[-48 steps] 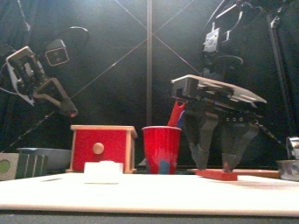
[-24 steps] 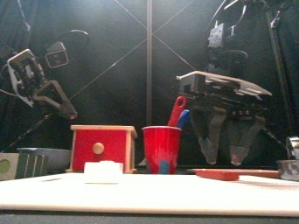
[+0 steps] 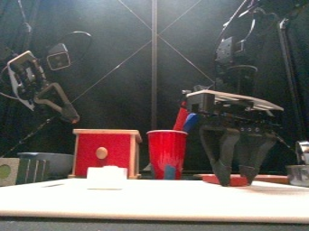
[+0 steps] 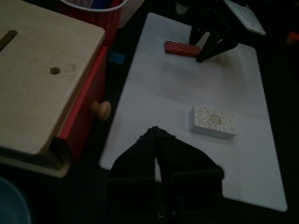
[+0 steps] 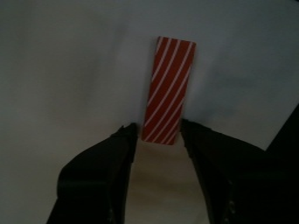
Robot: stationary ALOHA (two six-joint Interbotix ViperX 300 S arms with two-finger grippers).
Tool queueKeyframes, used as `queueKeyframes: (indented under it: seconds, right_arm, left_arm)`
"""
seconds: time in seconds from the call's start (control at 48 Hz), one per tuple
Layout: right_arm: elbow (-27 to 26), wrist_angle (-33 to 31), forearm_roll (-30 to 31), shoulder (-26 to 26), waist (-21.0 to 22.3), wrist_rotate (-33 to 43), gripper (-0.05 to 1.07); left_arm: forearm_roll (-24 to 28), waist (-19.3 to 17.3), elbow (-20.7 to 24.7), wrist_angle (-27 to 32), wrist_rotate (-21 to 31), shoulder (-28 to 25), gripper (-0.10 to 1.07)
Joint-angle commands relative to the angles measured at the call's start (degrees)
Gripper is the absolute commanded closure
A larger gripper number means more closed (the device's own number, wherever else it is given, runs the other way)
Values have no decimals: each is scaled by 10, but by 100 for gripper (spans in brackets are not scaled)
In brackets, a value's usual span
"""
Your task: Put salmon on rice
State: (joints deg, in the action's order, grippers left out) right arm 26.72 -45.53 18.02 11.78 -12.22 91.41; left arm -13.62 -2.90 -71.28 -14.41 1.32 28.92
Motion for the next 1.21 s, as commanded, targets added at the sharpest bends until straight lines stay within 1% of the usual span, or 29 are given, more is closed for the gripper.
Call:
queueKeyframes:
  seconds: [0.0, 0.062, 0.146, 0.229, 0.333, 0.5, 0.604, 0.75, 0.854, 0.938, 1.042, 1.188]
  right_arm:
    - [-5, 2, 2, -12, 2, -1, 40]
    - [-11, 4, 0, -17, 2, -1, 43]
    - [-29, 4, -2, -27, -2, -2, 43]
    - [-62, 4, -3, -35, -5, -1, 43]
    - [-103, 4, -4, -28, -9, 1, 43]
    - [-170, -3, -18, 4, -11, 4, 43]
    - [-208, -19, -33, 30, -15, 8, 43]
    - [-289, -83, -45, 85, -24, 8, 43]
    - [-339, -155, -32, 112, -25, 7, 43]
    - [-370, -190, -23, 125, -27, 9, 43]
    - [-404, -197, -24, 143, -33, 10, 43]
    - [-434, -200, -24, 169, -31, 9, 43]
  left_arm:
    - [0, -2, 6, -4, 0, 0, 67]
    - [0, -2, 5, -4, 0, -1, 67]
    - [0, -3, 5, -4, 0, 0, 67]
    - [0, -3, 4, -4, 1, 0, 67]
    - [0, -3, 5, -4, 2, 0, 67]
    - [0, -3, 4, -2, 1, 0, 67]
    - [0, -4, 4, -1, 2, 0, 67]
    - [-1, -4, 4, -1, 3, 0, 67]
    - [-5, -4, 3, -1, 3, 0, 67]
    - [-8, -4, 1, -1, 2, 2, 67]
    - [-8, -4, -1, 0, 0, 5, 67]
    - [-8, -4, -2, 0, 0, 6, 67]
